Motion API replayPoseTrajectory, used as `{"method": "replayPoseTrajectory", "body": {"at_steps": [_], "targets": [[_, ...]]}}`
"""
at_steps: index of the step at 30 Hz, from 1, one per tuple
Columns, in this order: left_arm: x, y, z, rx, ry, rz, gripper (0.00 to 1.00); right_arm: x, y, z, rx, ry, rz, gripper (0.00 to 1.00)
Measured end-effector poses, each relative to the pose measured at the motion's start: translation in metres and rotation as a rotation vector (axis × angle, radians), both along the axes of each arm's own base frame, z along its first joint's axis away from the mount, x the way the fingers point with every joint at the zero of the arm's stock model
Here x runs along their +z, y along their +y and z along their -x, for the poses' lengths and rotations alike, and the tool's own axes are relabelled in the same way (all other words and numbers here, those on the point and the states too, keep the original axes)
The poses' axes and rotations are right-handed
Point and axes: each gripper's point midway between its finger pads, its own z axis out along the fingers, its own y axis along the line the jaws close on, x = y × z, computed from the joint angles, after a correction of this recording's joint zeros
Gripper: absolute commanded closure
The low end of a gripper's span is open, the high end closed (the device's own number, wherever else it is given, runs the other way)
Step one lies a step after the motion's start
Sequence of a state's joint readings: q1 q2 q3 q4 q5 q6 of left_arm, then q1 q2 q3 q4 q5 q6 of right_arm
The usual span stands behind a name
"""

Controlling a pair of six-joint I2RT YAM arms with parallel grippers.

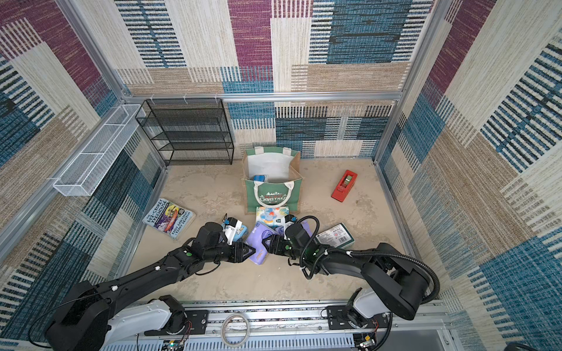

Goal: Put tissues into the canvas bag
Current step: Pick up the pack of facial tissues from the center of the board.

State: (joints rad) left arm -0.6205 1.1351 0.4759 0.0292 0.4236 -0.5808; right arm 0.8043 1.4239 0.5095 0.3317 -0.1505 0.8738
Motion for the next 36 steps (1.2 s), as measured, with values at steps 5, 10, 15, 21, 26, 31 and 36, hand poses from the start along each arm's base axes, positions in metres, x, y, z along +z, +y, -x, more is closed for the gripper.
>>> {"method": "replayPoseTrajectory", "body": {"at_steps": [5,10,15,21,26,31,36], "targets": [[0.019,0.006,-0.009,0.044,-0.055,-0.014,0.39,0.003,-0.004,-0.003,0.0,-0.01,0.016,0.28],[0.034,0.008,-0.024,0.062,-0.115,-0.055,0.36,0.001,-0.006,0.002,0.009,-0.002,0.023,0.29],[0.013,0.009,-0.035,0.062,-0.075,-0.127,0.37,0.0,-0.008,0.006,0.016,0.002,0.021,0.29],[-0.011,-0.002,-0.034,0.01,0.005,-0.144,0.43,0.001,-0.006,0.004,0.017,-0.001,0.019,0.29],[-0.008,-0.009,-0.031,-0.012,0.012,-0.091,0.46,-0.003,-0.004,0.004,0.024,0.014,0.027,0.3],[-0.001,-0.012,-0.017,-0.013,0.022,-0.023,0.47,-0.004,-0.004,0.004,0.03,0.01,0.036,0.29],[0.001,-0.015,0.004,-0.022,0.053,0.042,0.48,0.0,-0.005,-0.001,0.03,-0.004,0.045,0.29]]}}
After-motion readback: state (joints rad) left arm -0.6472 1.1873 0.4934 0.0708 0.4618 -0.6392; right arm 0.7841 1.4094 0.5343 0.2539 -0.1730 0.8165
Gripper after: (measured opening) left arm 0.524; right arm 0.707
